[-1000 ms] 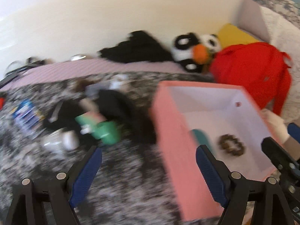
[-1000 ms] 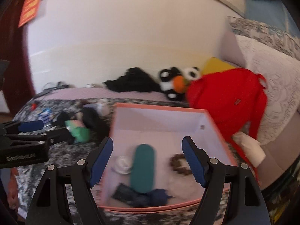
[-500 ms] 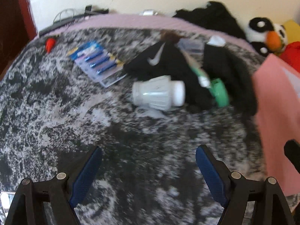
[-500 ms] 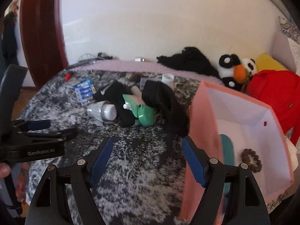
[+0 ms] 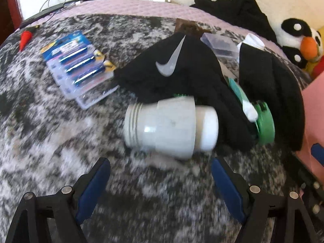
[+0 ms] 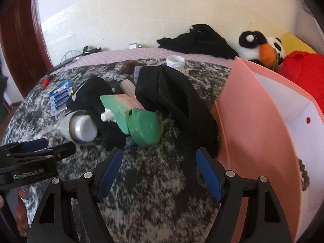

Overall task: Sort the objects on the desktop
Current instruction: 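Grasp the silver cylinder with the left tool while the right tool grasps the green tape measure, then carry the cylinder and tape measure into the pink box and open both tools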

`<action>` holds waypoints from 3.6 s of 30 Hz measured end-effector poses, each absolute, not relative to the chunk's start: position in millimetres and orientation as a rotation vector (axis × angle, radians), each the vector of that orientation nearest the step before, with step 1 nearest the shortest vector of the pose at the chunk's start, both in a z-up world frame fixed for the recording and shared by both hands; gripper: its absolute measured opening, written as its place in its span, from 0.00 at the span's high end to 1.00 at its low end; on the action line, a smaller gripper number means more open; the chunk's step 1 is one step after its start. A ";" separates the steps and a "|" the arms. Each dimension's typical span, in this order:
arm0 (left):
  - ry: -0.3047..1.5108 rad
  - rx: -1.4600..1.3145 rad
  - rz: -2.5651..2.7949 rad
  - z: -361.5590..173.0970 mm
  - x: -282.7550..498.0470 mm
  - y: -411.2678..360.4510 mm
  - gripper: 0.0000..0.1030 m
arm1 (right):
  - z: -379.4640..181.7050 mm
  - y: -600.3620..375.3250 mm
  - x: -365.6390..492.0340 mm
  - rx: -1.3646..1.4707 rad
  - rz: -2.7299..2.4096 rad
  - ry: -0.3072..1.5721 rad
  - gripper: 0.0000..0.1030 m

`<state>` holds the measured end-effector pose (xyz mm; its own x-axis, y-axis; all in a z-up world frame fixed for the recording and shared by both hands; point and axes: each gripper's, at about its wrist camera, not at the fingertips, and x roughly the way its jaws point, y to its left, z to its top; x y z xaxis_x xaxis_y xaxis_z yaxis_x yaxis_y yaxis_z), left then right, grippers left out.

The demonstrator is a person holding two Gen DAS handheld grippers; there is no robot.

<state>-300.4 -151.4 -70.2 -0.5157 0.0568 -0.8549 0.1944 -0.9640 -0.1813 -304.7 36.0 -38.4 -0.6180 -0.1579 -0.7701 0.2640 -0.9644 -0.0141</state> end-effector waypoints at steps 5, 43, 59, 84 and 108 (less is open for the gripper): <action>0.421 1.446 -2.674 -75.1 -318.0 -149.9 0.17 | -55.4 22.2 -322.7 1.221 -2.647 0.315 0.24; 0.433 1.153 -2.757 30.2 -211.0 -175.1 0.49 | 28.7 36.9 -261.0 1.024 -2.527 0.047 0.99; 0.345 1.224 -2.751 12.0 -244.1 -178.4 0.48 | -79.0 52.0 -389.8 1.321 -2.519 -0.556 0.28; 0.275 1.066 -2.928 89.7 -184.6 -106.5 0.48 | 69.3 121.5 -237.7 1.037 -2.405 -0.623 0.38; 0.215 1.220 -3.320 108.7 -226.8 109.9 0.14 | 100.7 342.8 -194.1 1.028 -2.881 -0.910 0.29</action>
<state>-226.8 109.9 108.7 -0.6926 0.4070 -0.5955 -0.3267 -0.9131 -0.2441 -194.1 342.8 100.7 -0.7912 -0.1385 -0.5956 -0.2287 -0.8363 0.4982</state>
